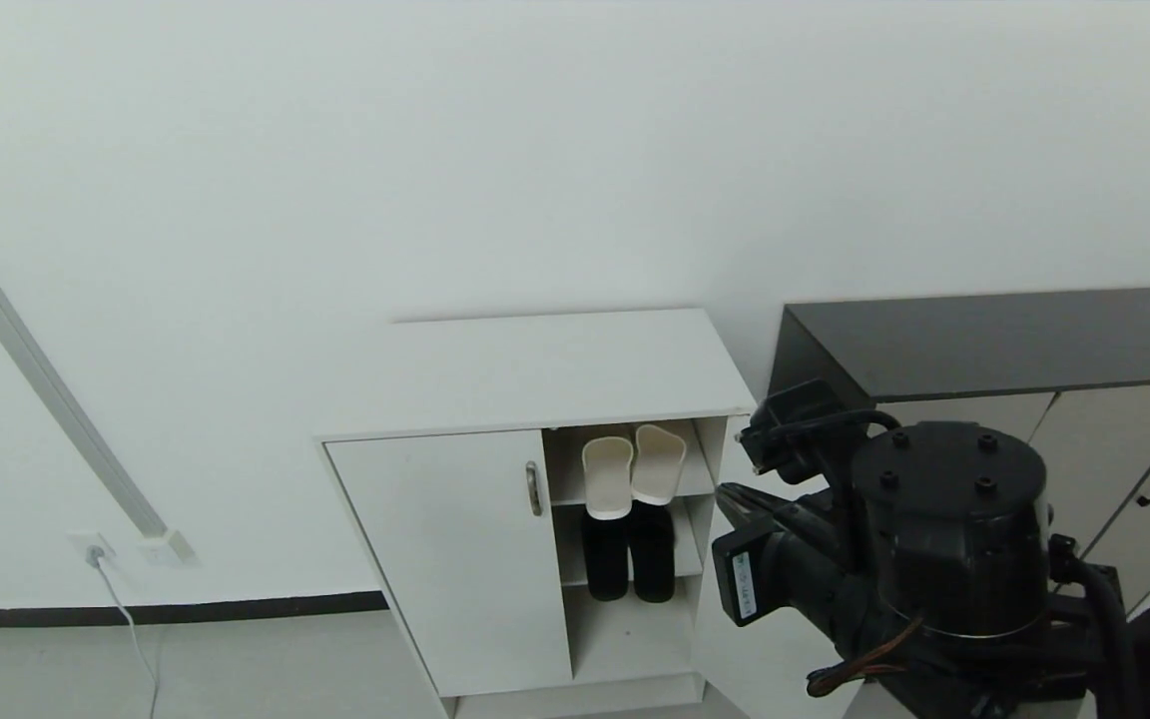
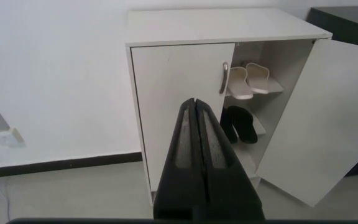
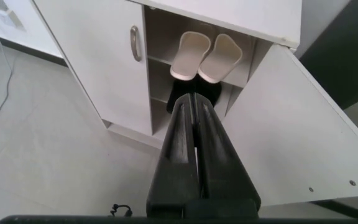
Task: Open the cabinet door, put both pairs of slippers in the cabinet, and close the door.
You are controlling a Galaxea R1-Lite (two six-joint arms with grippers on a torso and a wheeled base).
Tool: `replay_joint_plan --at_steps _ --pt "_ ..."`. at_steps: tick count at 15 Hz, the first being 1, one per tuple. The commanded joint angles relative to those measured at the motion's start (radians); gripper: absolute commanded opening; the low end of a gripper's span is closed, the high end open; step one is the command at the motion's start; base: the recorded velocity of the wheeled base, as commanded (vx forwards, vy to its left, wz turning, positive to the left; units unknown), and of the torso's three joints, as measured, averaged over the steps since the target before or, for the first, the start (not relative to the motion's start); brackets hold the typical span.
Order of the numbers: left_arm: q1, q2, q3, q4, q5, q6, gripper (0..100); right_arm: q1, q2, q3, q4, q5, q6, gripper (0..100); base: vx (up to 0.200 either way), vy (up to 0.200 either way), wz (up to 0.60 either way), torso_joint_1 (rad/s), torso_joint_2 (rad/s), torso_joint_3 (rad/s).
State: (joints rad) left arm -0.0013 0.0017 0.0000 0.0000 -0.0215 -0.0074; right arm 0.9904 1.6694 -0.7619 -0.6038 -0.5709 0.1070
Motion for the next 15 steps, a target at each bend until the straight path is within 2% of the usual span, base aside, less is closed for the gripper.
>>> replay_joint_plan --at_steps 1,5,11,15 --pt "0.001 0.0 0.0 0.0 0.0 0.0 0 -0.001 0.003 0.007 -0.001 0.002 -0.001 0 0.0 0.0 0.0 0.0 0.0 0.0" --pt "0.001 0.0 0.0 0.0 0.0 0.0 0 -0.009 0.012 0.007 0.001 0.003 0.0 0 0.0 0.0 0.0 0.0 0.0 0.0" --pt "0.001 0.0 0.0 0.0 0.0 0.0 0 -0.029 0.047 0.015 -0.001 0.003 0.0 0 0.0 0.0 -0.6 0.006 0.0 0.0" --pt "0.0 0.0 0.0 0.0 0.002 -0.002 0 -0.042 0.059 0.024 -0.036 0.003 -0.004 0 0.0 0.0 0.0 0.0 0.0 0.0"
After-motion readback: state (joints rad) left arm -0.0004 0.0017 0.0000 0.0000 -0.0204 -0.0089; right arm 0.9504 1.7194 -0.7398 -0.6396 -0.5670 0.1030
